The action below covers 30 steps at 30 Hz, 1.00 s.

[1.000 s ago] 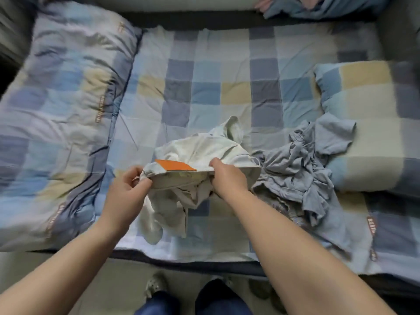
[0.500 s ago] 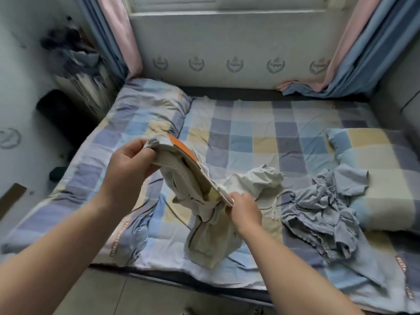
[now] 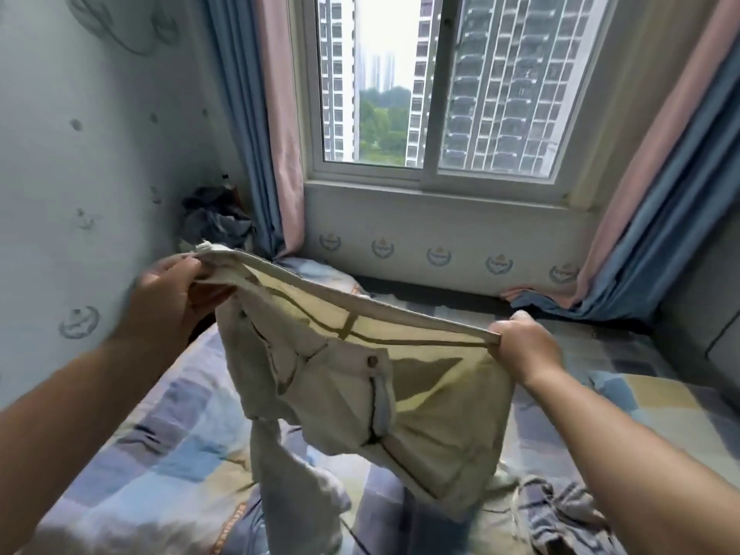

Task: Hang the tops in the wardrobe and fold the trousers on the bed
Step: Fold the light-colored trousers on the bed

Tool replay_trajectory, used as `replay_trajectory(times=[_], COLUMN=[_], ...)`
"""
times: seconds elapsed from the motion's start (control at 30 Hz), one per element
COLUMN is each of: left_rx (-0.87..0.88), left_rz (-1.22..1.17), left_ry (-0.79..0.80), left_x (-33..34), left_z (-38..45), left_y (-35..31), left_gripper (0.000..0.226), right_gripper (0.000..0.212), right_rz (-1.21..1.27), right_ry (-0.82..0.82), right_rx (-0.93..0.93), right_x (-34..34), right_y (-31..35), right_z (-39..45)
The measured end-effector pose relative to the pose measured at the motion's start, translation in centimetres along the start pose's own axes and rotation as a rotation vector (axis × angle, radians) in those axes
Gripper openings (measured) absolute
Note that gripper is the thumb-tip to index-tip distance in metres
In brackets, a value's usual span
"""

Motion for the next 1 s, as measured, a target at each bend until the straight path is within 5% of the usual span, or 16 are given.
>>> replay_trajectory(times=[0.1, 0.23, 0.4, 0.6, 0.7, 0.87, 1.0], left_rx=[0.075, 0.161, 0.185, 0.33, 0.413, 0.484, 0.479], left_rz=[0.037, 0.15, 0.164, 0.37, 0.637, 0.726, 0.865], left_ry=[-0.044, -0.084, -0.217, -0.264, -0.181, -0.175, -0.138], left_x=[-0.8, -0.6, -1.0, 0.0, 2.9, 8.0, 10.9], left_z=[1.8, 4.0, 6.6, 6.6, 5.5, 3.1, 0.9], left_y=[-4.1, -7.7, -11.8, -17.3, -19.1, -24.2, -25.7], left_gripper=[0.028, 0.026, 0.019, 0.016, 0.024, 0.024, 0.029], right_gripper=[0.015, 0.02, 0.021, 0.036, 0.035, 0.029, 0.026], right_rz=[-0.114, -0.076, 0.993, 1.689, 1.606, 1.586, 1.306], right_ry=[0.014, 0.092, 0.14, 0.005, 0.0, -0.053, -0.064], right_rx=[-0.131, -0.065, 0.377, 0.415, 0.368, 0.351, 0.284], right_x=[-4.7, -8.6, -12.9, -21.9, -23.9, -27.8, -28.6], right_y=[2.2, 3.2, 6.0, 9.0, 7.3, 3.3, 0.7], right_z=[3.3, 6.2, 8.3, 12.3, 13.4, 16.2, 17.0])
Point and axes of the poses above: each hand's wrist, its own z-axis towards the middle knuckle, its own x-axis out of the palm, y = z × x, the point moved 10 cm from there along z, towards the middle knuckle, and after that the axes turned 14 degrees about -y, right-handed, at the moved point
